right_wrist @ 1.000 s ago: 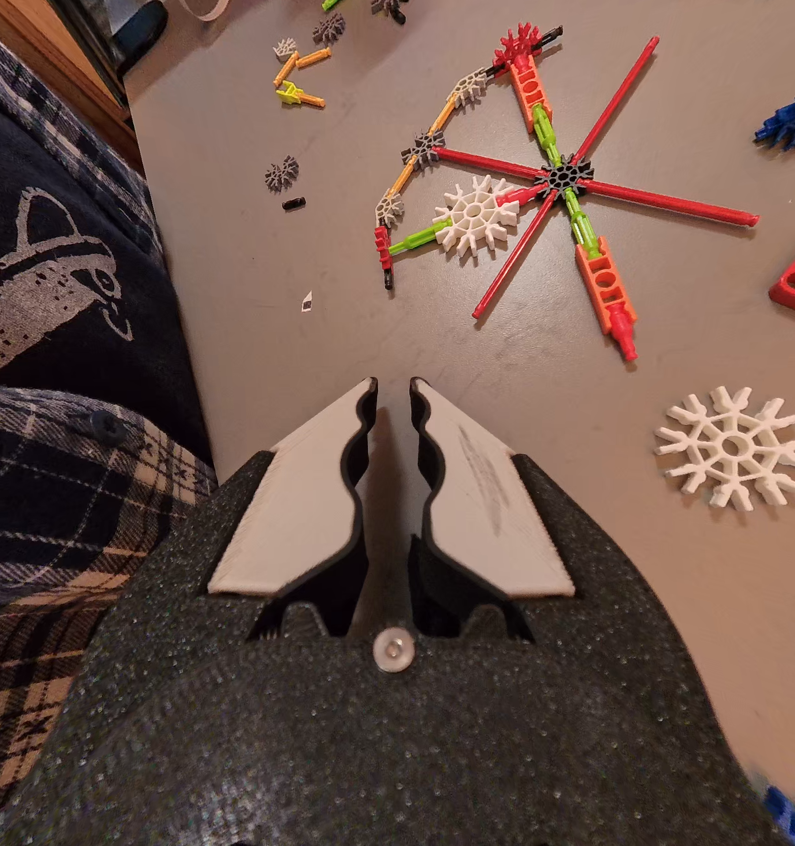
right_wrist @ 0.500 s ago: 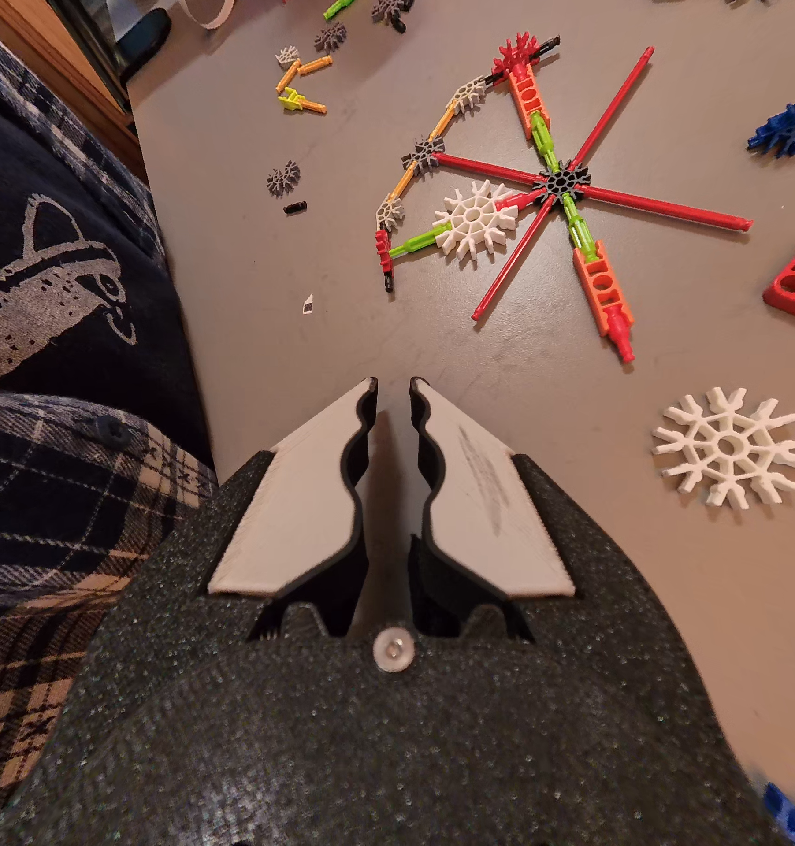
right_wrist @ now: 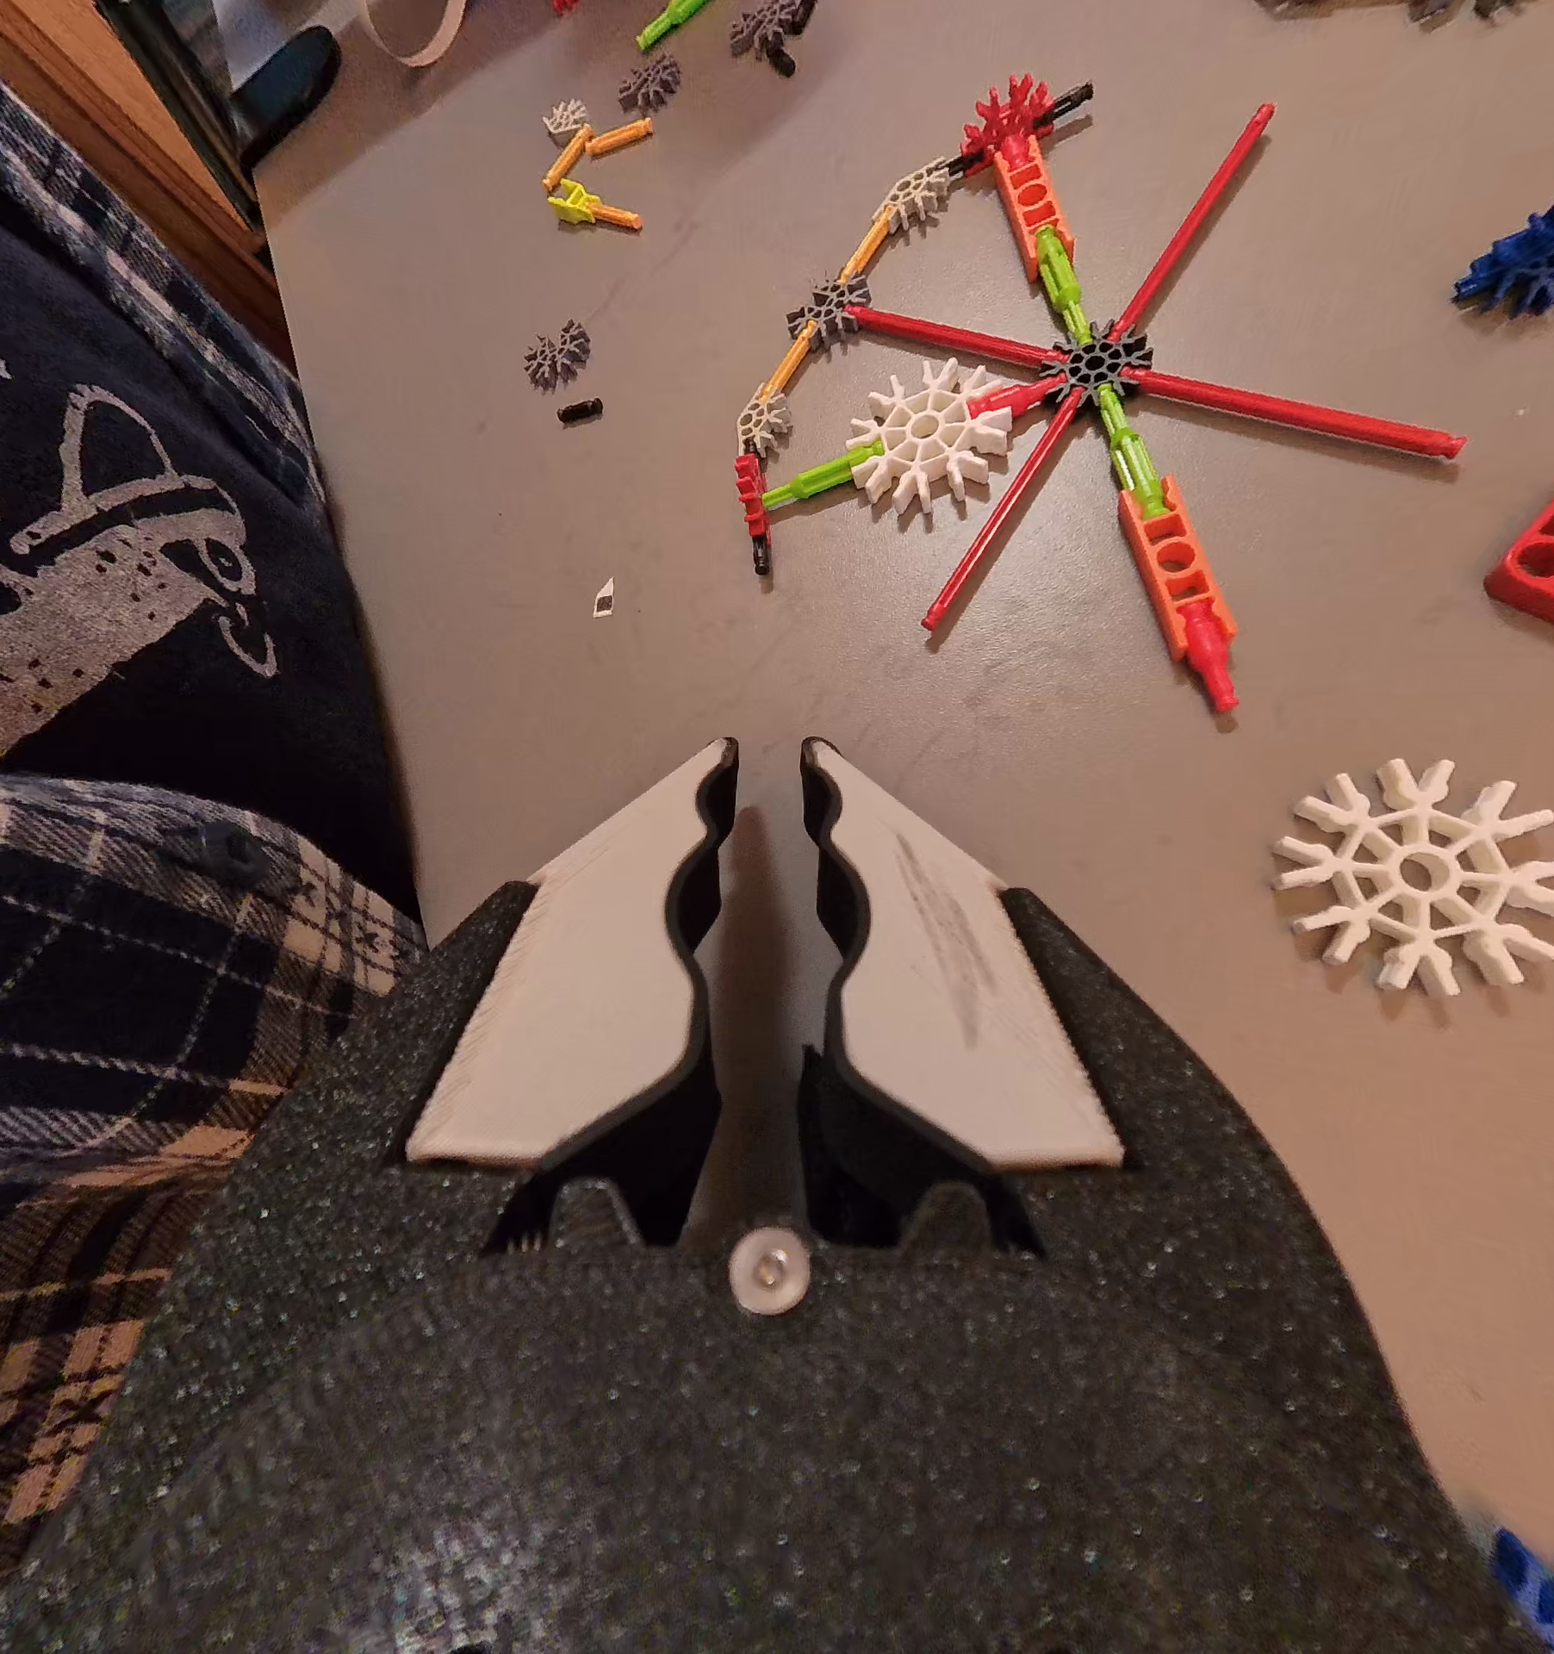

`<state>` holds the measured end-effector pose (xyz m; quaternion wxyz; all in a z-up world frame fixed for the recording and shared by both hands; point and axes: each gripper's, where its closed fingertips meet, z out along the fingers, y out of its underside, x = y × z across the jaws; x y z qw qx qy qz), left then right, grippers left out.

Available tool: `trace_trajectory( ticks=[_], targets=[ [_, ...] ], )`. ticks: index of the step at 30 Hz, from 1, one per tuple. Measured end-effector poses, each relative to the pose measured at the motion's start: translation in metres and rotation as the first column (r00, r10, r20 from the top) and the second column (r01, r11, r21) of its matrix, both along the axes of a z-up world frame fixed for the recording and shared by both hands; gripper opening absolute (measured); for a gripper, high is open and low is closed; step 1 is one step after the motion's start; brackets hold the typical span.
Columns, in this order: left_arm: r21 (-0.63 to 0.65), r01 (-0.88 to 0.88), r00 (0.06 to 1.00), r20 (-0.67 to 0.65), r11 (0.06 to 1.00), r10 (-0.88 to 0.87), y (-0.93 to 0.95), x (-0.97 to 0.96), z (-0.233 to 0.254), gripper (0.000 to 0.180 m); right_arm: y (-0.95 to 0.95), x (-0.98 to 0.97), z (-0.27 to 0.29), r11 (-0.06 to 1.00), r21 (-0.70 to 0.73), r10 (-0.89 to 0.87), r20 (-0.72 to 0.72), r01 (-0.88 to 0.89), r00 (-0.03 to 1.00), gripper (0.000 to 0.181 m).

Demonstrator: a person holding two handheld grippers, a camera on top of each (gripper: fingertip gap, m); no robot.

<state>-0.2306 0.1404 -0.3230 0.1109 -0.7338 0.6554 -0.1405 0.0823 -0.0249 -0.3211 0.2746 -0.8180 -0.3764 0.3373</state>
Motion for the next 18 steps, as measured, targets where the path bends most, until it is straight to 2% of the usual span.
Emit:
trace_trajectory(
  ticks=[2, 4, 6, 12, 16, 18],
  targets=[
    [0.054, -0.024, 0.999, -0.019, 0.998, 0.025, 0.010, -0.007, 0.001, 0.001, 0.000, 0.000, 0.000, 1.000, 0.002, -0.001, -0.002, 0.001, 1.000, 0.013],
    [0.033, -0.039, 0.999, -0.007, 0.999, 0.039, 0.009, -0.008, 0.003, 0.001, 0.000, 0.000, 0.001, 1.000, 0.002, -0.002, -0.005, 0.002, 1.000, 0.013],
    [0.027, -0.056, 0.998, 0.018, 0.998, 0.055, 0.006, -0.003, 0.007, 0.007, 0.000, -0.001, 0.001, 1.000, 0.000, 0.000, -0.006, 0.000, 1.000, 0.013],
    [0.026, -0.082, 0.997, -0.011, 0.996, 0.082, 0.004, -0.001, 0.001, 0.027, 0.000, -0.001, 0.001, 1.000, -0.008, 0.005, -0.011, -0.005, 1.000, 0.013],
    [0.033, -0.094, 0.995, -0.019, 0.995, 0.095, 0.002, -0.001, -0.001, 0.030, 0.000, -0.001, 0.001, 1.000, -0.008, 0.005, -0.012, -0.005, 1.000, 0.013],
    [0.051, -0.117, 0.993, -0.026, 0.992, 0.119, 0.007, -0.002, -0.001, 0.021, 0.000, -0.002, 0.001, 1.000, -0.008, 0.005, -0.015, -0.005, 1.000, 0.013]
  ],
)
